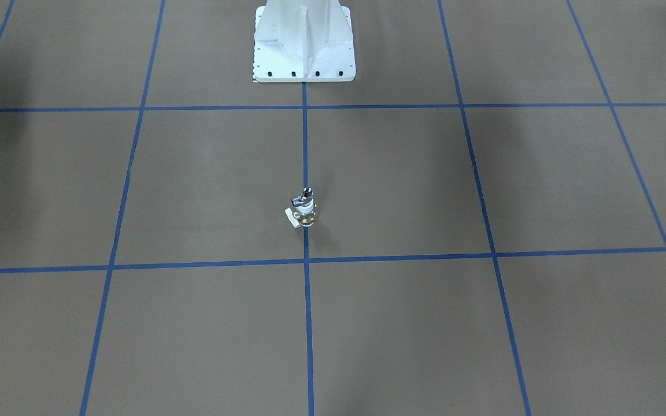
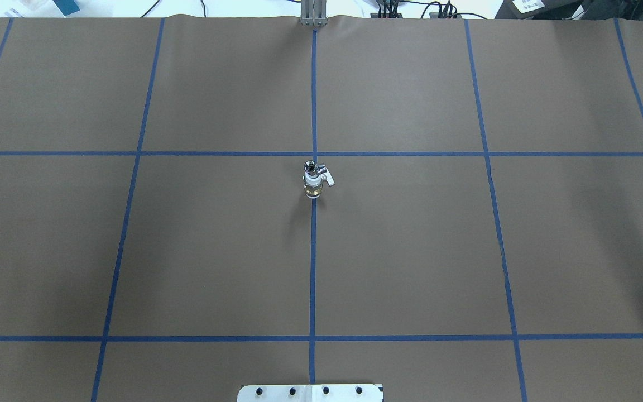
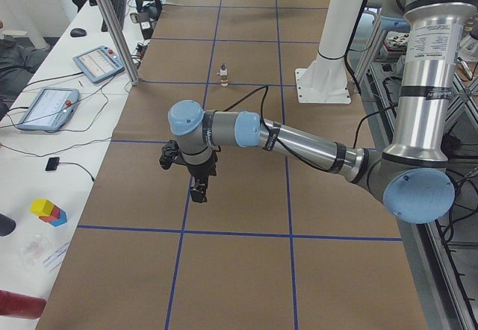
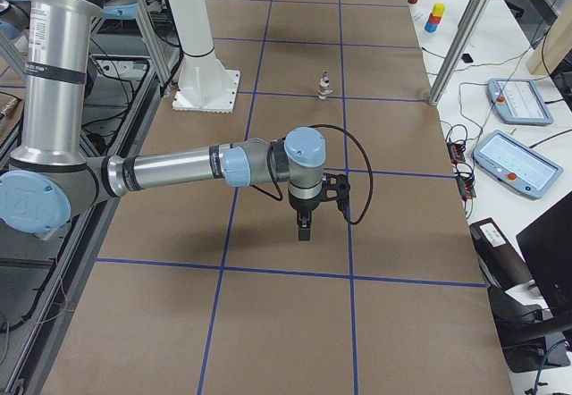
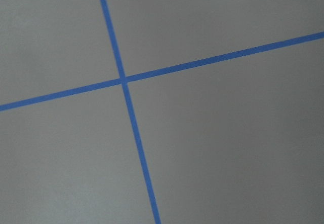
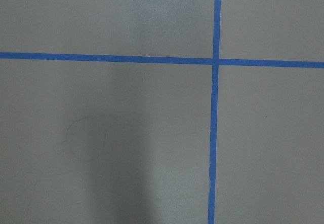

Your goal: Assemble PPR valve and pipe with both arms

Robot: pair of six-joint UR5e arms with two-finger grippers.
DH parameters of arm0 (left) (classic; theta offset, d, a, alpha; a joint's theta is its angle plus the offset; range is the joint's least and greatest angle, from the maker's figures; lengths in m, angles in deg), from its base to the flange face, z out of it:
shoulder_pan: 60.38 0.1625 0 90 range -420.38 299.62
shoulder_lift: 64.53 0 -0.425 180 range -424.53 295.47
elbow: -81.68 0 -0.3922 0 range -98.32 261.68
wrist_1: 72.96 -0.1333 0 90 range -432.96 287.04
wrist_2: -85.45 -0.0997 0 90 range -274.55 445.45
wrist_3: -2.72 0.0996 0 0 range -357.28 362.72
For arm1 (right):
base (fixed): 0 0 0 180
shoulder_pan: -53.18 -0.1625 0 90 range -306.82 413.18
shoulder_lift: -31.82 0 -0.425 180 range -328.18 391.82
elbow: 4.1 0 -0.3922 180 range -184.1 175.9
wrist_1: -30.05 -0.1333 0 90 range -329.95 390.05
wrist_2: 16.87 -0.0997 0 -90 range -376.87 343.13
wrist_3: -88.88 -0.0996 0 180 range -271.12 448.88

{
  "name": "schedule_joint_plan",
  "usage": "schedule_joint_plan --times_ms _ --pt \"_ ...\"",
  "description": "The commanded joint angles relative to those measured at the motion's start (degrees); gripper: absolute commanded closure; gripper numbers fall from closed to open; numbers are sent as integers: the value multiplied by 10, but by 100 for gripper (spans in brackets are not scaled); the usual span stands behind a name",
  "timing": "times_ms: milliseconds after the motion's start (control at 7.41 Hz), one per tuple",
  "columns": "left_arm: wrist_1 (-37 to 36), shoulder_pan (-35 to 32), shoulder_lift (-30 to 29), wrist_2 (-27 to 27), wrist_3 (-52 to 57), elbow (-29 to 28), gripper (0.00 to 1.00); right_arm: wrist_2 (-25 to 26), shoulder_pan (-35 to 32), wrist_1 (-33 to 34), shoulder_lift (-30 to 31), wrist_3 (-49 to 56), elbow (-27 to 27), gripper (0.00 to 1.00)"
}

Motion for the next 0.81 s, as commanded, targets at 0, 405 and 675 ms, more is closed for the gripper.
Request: schedule_joint_plan --times_ms 0,405,675 --pt "23 -8 39 -10 35 6 0 0 0 -2 5 0 -1 0" --pt "27 -6 34 -4 30 -3 0 2 0 -3 5 0 -4 0" --pt "27 -6 35 -4 31 -8 0 1 0 -2 5 0 -1 0"
